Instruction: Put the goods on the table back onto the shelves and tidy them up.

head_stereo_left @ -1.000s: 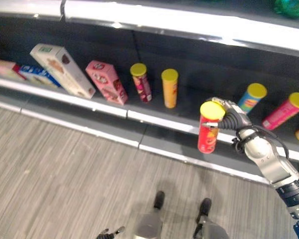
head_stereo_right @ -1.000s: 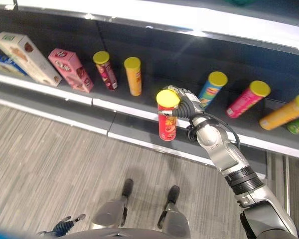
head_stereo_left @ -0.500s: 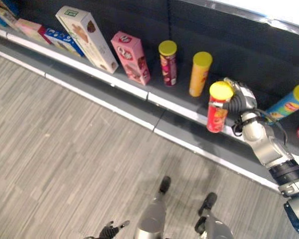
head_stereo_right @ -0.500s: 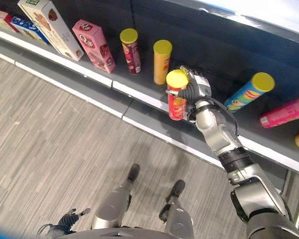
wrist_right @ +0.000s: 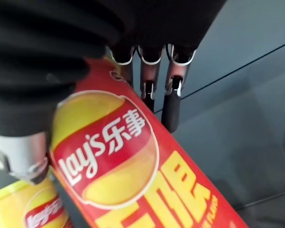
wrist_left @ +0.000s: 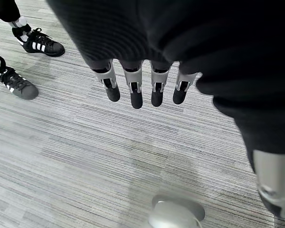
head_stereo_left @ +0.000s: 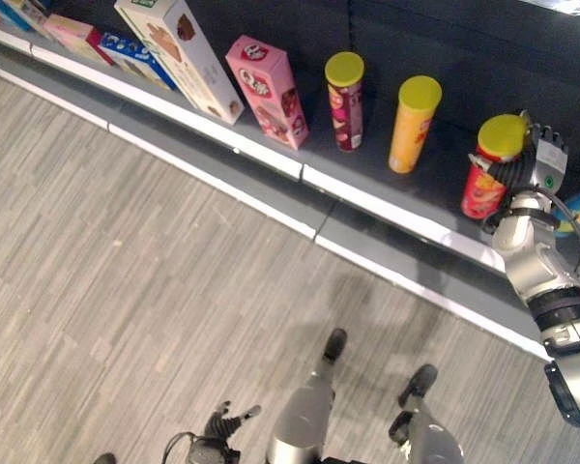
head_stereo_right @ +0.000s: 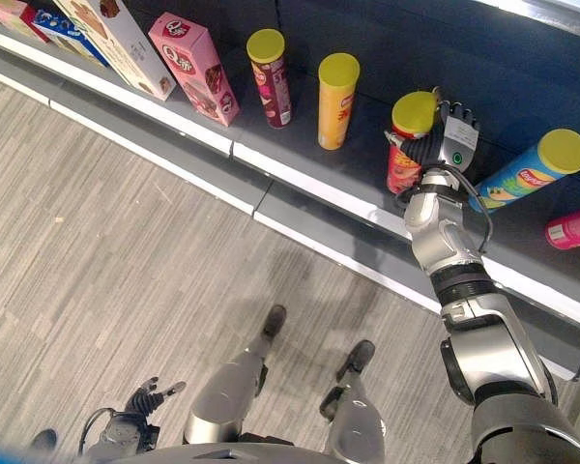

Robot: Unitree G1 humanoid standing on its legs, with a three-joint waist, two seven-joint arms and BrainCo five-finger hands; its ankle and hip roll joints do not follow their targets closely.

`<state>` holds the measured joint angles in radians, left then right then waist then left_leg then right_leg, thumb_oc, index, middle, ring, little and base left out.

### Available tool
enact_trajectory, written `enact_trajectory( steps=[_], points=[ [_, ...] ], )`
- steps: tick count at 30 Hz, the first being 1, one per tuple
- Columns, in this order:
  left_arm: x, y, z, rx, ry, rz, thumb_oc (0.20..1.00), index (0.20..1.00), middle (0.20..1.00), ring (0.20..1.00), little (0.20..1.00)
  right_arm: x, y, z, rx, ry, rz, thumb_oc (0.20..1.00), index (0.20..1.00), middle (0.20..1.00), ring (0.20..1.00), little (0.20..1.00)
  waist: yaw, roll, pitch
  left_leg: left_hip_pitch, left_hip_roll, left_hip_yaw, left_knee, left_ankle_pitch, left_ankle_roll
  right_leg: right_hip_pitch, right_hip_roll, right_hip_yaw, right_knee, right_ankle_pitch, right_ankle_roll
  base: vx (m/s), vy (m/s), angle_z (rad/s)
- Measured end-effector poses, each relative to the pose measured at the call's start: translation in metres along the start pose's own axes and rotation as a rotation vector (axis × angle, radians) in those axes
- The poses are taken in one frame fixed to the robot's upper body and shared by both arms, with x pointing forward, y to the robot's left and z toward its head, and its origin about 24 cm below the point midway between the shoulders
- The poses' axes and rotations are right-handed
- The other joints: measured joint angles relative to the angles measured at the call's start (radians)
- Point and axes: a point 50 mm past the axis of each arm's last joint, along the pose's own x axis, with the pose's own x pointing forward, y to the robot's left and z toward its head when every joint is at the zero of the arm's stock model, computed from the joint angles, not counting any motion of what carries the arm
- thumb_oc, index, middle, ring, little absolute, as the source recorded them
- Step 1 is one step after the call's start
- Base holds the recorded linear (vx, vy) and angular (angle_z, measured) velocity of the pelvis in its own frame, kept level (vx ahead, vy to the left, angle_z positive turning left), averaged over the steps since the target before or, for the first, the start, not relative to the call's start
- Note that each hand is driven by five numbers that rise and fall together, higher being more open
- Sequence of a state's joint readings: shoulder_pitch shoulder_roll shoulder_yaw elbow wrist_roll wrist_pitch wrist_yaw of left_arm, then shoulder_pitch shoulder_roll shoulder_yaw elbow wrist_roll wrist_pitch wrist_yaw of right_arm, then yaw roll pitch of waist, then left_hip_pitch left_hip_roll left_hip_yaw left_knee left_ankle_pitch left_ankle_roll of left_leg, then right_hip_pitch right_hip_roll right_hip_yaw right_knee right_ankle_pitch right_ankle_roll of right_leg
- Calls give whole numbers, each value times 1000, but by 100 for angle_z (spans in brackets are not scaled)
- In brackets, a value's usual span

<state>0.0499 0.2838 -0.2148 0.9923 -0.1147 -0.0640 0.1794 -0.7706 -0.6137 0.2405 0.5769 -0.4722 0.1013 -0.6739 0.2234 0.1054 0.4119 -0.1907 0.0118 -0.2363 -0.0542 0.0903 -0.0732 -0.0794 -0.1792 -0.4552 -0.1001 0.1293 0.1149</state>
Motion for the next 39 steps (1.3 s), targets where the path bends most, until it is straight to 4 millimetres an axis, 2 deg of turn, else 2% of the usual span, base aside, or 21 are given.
enact_trajectory(
  steps=[5, 11, 21, 39],
  points=[
    [1, -2, 5, 10, -20, 0, 1000, 1000, 1000, 1000, 1000, -1, 2, -4, -11, 19, 9, 200, 200, 200, 200, 200, 1, 8, 3, -3, 0, -1, 1, 0, 0, -2, 0, 0, 0, 0, 0, 0, 0, 0],
    [1, -4, 7, 17, -31, -7, 1000, 1000, 1000, 1000, 1000, 15, -4, -3, 9, 62, -51, 200, 200, 200, 200, 200, 5, 26, 7, -17, -2, -11, 6, 0, 0, -8, 0, -10, 0, 0, 0, -6, -6, 4],
    [1, -5, 9, 22, -42, -11, 1000, 1000, 1000, 1000, 1000, 31, -17, -9, 23, 124, -110, 200, 200, 200, 200, 200, 40, 59, 8, -40, -10, -31, 7, 8, -3, -19, -5, -32, 0, 0, 1, -3, 1, 6],
    [2, -7, 16, 35, -67, -21, 1000, 1000, 1000, 1000, 1000, 30, -14, -17, 0, 160, -101, 200, 200, 200, 200, 200, 31, 61, 7, -49, -23, -46, 8, 15, 2, -20, -16, -46, 0, 0, 2, 3, 0, 2]
  ],
)
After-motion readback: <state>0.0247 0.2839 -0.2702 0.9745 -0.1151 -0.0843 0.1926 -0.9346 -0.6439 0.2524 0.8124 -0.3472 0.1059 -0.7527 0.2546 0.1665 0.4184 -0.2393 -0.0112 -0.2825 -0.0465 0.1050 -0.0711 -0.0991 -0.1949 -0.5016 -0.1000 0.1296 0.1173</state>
